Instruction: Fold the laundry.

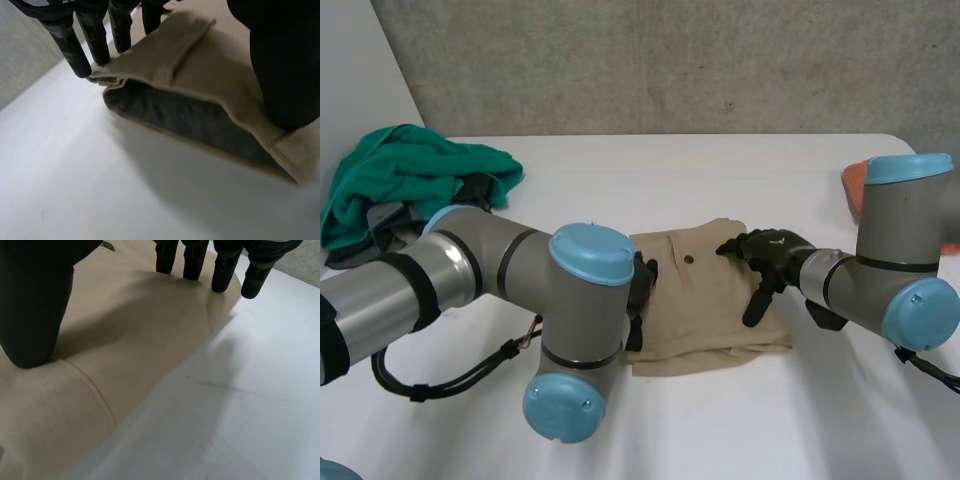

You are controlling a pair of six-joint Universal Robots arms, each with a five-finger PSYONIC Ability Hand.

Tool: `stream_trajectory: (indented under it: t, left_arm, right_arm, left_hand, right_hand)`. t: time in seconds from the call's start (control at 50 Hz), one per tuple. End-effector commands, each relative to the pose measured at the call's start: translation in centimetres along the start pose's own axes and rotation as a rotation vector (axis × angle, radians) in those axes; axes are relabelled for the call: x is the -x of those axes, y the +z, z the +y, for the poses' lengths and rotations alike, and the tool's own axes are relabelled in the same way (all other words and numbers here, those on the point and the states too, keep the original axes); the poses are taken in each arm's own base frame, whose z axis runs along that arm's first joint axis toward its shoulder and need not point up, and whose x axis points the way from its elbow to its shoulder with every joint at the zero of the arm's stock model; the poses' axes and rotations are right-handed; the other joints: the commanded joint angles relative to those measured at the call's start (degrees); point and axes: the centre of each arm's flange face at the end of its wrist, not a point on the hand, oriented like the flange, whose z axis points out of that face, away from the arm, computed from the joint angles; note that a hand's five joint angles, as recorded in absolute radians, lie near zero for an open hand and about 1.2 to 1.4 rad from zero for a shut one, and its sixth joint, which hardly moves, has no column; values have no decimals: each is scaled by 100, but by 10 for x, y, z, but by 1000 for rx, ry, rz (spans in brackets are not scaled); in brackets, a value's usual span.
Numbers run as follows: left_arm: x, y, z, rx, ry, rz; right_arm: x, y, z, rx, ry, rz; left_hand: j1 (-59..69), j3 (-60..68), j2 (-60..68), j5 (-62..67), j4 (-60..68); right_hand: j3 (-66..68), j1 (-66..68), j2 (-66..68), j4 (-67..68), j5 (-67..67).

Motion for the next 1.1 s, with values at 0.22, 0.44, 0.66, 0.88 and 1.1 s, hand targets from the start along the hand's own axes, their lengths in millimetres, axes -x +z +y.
stream_trajectory:
  t: [0.22, 0.44, 0.66, 0.88, 1.1]
  left_arm:
    - [46, -53, -98, -294, -80, -75]
    - [42, -67, -145, -561, -32, 296]
    - [47, -65, -142, -545, -56, 424]
    - [45, -63, -138, -527, -67, 425]
    - [48, -67, -142, -540, -72, 415]
  right_arm:
    - [2, -51, -29, -213, -190, 156]
    - [64, -72, 31, -226, -230, 77]
    - [89, -53, 59, -318, -283, 76]
    - [75, -18, 42, -458, -288, 192]
    - [52, -5, -14, -620, -280, 270]
  left_hand:
    - [118, 7, 36, -70, 68]
    - [186, 74, 103, -2, 135]
    - [236, 124, 154, 48, 186]
    - [236, 124, 154, 48, 186]
    - [236, 124, 154, 48, 186]
  right_hand:
    - [-220, -241, -135, -219, -277]
    - [-220, -241, -135, -219, -277]
    - [-220, -241, -135, -219, -277]
    - [2783, 2762, 2868, 2784, 2726]
    - [6780, 6759, 6865, 6781, 6723]
